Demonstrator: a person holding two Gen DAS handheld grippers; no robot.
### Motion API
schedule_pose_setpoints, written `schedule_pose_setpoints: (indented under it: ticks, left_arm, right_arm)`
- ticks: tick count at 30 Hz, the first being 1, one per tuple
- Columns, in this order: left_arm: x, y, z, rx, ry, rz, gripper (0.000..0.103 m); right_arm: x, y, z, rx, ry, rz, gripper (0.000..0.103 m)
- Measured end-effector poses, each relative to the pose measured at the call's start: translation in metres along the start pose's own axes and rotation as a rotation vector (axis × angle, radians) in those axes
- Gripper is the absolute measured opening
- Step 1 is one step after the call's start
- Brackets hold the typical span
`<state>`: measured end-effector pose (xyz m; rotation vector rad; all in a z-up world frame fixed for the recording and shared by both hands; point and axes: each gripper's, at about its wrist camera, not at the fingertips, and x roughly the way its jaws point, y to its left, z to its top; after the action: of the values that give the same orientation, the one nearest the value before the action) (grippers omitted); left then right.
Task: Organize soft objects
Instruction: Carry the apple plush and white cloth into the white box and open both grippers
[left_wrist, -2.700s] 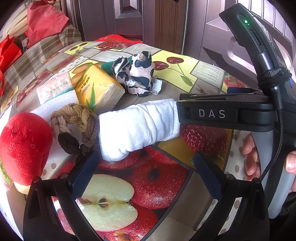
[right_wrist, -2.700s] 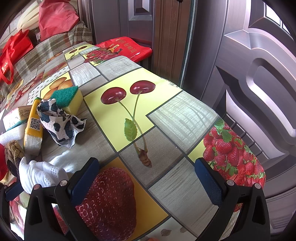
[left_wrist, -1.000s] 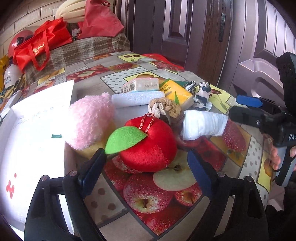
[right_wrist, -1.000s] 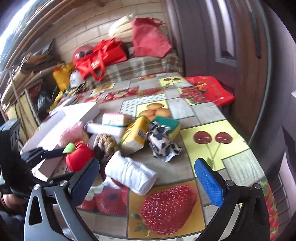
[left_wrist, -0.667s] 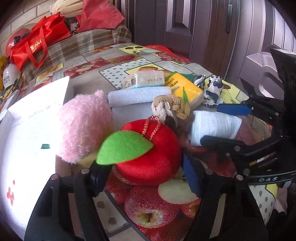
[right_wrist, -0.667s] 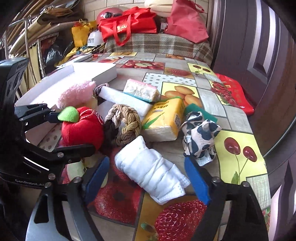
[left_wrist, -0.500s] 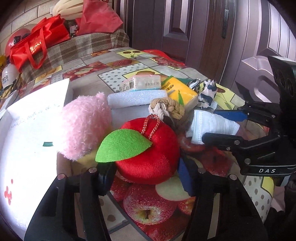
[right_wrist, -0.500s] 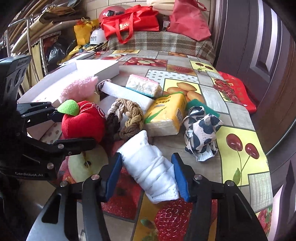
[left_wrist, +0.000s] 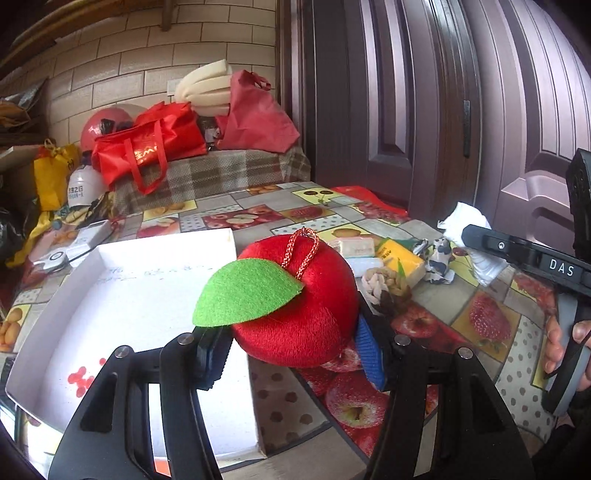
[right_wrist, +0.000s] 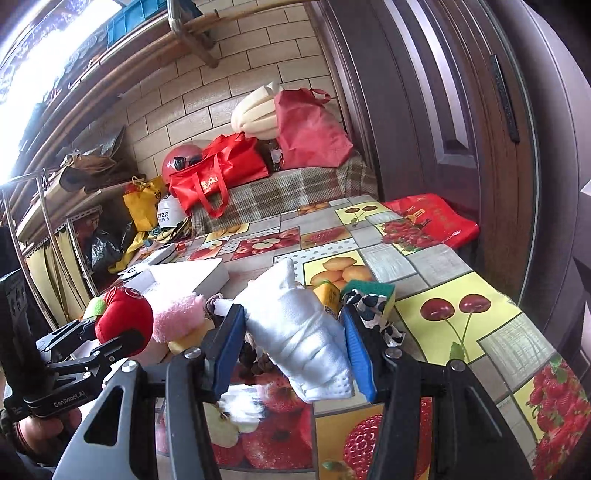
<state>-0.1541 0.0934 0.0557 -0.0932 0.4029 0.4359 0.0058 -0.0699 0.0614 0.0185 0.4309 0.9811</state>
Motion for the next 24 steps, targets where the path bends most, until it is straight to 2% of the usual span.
schedule_pose_setpoints:
  ticks: [11,17,24]
  left_arm:
    - [-0.012,0.041,-0.009,-0.041,-0.034,0.121,0.059]
    - [-0.019,0.07,-0.009,-0.056,-0.053,0.202,0.059]
    - [-0.026,0.123,-0.013,-0.133,-0.051,0.294,0.06]
  right_arm:
    - [0.005,0.018,-0.004,-0.011,-0.022,-0.016,0.053]
    - [0.021,0.043,-0.004,-0.059,-0.008,0.013,0.053]
    - [0.044,0.078,-0.009,-0.143,0.029,0.07,0.053]
